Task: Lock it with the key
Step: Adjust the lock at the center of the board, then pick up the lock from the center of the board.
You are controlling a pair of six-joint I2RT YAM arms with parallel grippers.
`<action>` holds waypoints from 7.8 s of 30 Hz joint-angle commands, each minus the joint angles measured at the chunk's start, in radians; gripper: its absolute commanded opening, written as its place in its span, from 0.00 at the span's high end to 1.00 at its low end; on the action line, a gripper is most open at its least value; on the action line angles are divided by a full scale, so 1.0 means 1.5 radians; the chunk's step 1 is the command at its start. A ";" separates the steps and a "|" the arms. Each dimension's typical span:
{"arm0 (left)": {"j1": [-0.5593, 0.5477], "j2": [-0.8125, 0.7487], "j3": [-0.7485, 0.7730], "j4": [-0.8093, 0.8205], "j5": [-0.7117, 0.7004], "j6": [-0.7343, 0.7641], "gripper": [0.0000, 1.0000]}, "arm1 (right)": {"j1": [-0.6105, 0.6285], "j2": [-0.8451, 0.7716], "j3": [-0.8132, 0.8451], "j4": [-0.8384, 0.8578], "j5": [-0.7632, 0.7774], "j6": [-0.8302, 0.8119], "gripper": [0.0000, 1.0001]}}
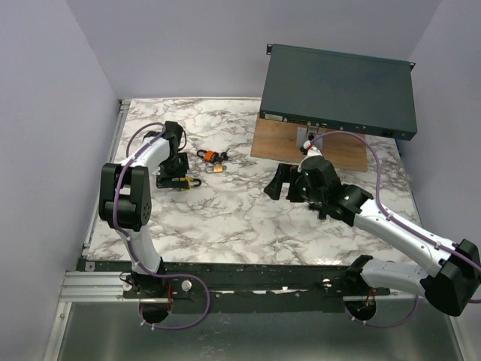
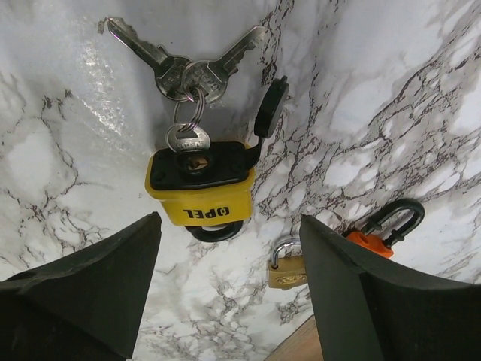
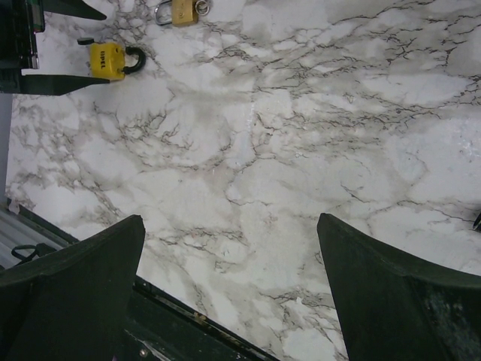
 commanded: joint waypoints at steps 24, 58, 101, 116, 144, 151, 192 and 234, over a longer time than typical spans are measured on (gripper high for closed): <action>0.032 0.032 0.035 -0.096 0.041 0.091 0.45 | 0.002 -0.023 -0.001 -0.001 -0.073 -0.004 0.00; 0.021 0.035 0.050 -0.037 0.005 0.250 0.13 | 0.001 0.055 0.031 0.014 -0.084 -0.026 0.00; -0.087 0.025 0.016 -0.050 -0.004 0.496 0.19 | 0.001 -0.040 -0.046 0.041 -0.102 0.013 0.00; -0.094 -0.035 -0.073 -0.035 -0.009 0.366 0.24 | 0.001 -0.076 -0.071 0.034 -0.104 0.013 0.00; -0.028 -0.065 -0.106 0.008 0.015 0.194 0.19 | 0.001 -0.064 -0.072 0.024 -0.106 0.002 0.00; -0.030 -0.059 -0.106 0.013 0.014 0.199 0.35 | 0.002 -0.065 -0.073 0.025 -0.109 0.004 0.00; -0.196 -0.336 -0.268 0.303 0.281 0.210 1.00 | 0.160 0.212 -0.088 0.487 0.115 0.031 0.14; -0.272 -0.377 -0.195 0.322 0.314 0.218 0.81 | 0.176 0.189 -0.061 0.518 0.205 0.015 0.99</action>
